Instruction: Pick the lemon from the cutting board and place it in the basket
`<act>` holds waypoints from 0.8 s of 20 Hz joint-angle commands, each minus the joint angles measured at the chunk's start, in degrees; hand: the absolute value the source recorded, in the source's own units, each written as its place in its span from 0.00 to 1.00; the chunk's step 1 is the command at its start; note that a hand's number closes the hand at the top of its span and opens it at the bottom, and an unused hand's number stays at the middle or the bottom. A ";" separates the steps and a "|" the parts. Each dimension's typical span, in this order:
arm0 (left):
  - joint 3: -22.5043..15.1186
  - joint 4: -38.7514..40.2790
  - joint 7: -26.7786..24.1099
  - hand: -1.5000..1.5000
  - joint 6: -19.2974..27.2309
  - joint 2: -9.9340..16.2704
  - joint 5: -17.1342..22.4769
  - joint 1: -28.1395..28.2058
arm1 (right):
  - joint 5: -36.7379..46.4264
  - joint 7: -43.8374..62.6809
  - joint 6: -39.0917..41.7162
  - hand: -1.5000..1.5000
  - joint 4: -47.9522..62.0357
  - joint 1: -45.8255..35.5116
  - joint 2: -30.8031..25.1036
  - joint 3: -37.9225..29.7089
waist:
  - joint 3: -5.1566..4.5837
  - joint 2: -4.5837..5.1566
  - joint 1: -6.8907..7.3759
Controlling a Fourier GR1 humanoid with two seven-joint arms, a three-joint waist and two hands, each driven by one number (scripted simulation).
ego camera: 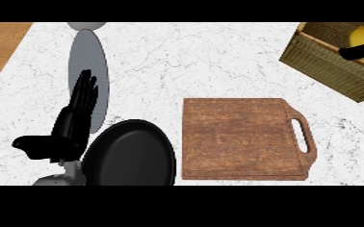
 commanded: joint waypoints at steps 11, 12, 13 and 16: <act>0.48 -2.36 0.77 0.50 -1.04 0.78 0.33 2.75 | -4.17 -5.44 -9.57 0.00 -7.09 1.38 1.32 -0.49 | -0.07 -0.34 -0.54; -0.04 -1.05 -1.88 0.50 -0.61 -0.68 0.24 3.06 | -4.63 -9.50 -10.68 0.00 -2.33 -0.27 -2.69 -2.39 | -0.04 -0.06 -0.03; 2.30 0.52 -0.22 0.50 -1.39 1.19 1.40 -0.37 | -2.77 -8.38 -13.52 0.00 -2.45 -0.81 -2.09 -1.52 | -0.04 0.01 -0.07; 2.01 -0.59 -0.44 0.50 -1.72 1.22 1.35 1.15 | -3.00 -7.84 -17.01 0.00 -5.01 2.13 -1.28 -1.82 | -0.05 -0.11 -0.26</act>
